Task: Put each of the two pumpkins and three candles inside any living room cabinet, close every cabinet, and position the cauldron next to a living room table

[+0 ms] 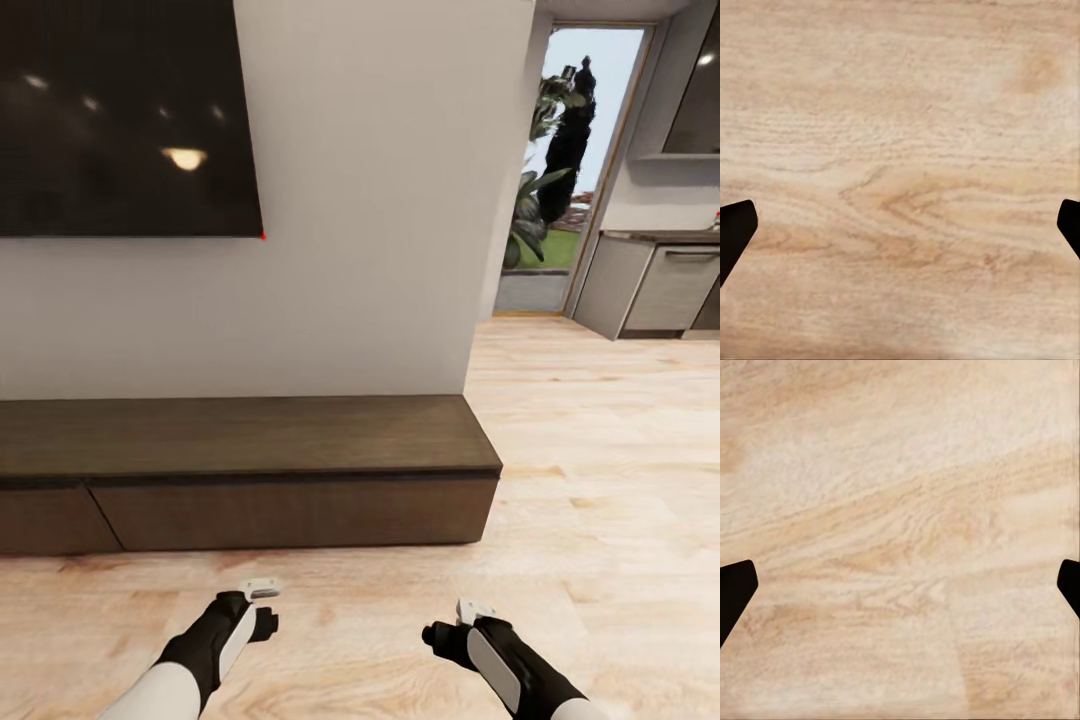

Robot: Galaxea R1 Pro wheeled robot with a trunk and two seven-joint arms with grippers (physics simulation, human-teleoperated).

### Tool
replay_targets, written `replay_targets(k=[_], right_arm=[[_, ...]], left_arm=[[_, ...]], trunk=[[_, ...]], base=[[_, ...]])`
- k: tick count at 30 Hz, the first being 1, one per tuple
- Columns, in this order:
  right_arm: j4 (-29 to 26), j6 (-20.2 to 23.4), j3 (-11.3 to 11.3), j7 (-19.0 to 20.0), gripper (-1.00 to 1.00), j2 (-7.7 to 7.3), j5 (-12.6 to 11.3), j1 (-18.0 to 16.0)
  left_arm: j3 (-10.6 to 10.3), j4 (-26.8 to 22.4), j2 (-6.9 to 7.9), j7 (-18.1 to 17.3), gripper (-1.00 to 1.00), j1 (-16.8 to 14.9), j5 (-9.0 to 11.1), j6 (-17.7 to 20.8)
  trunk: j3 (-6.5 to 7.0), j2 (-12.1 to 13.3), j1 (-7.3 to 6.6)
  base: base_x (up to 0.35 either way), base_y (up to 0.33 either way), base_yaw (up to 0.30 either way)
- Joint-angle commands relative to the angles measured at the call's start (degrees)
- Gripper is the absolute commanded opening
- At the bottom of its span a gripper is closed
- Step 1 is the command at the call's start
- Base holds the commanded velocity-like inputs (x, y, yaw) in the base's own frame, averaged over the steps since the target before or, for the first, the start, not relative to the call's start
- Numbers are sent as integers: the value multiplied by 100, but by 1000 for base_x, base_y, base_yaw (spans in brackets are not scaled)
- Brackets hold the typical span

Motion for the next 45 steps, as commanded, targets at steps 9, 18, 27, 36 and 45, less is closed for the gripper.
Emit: replay_targets(k=[9,18,27,36,45], right_arm=[[48,-143,0,9,100,-56,-2,119],[191,-596,10,-37,100,-37,48,187],[329,-877,5,-35,100,-52,54,193],[672,-1388,36,-2,100,-50,78,194],[738,-1452,46,-11,100,-20,73,193]], left_arm=[[25,315,47,-21,100,-3,25,-53],[35,325,61,-32,100,-25,21,-59],[34,320,31,-22,100,-26,21,-50],[30,320,39,-20,100,-26,21,-58],[30,320,56,-27,100,-26,21,-65]], trunk=[[162,362,-198],[324,723,-396],[476,1084,-594],[608,1445,-791],[769,1806,-989]], base=[[0,0,0],[-78,0,0],[-106,0,0],[-2,0,0],[0,0,0]])
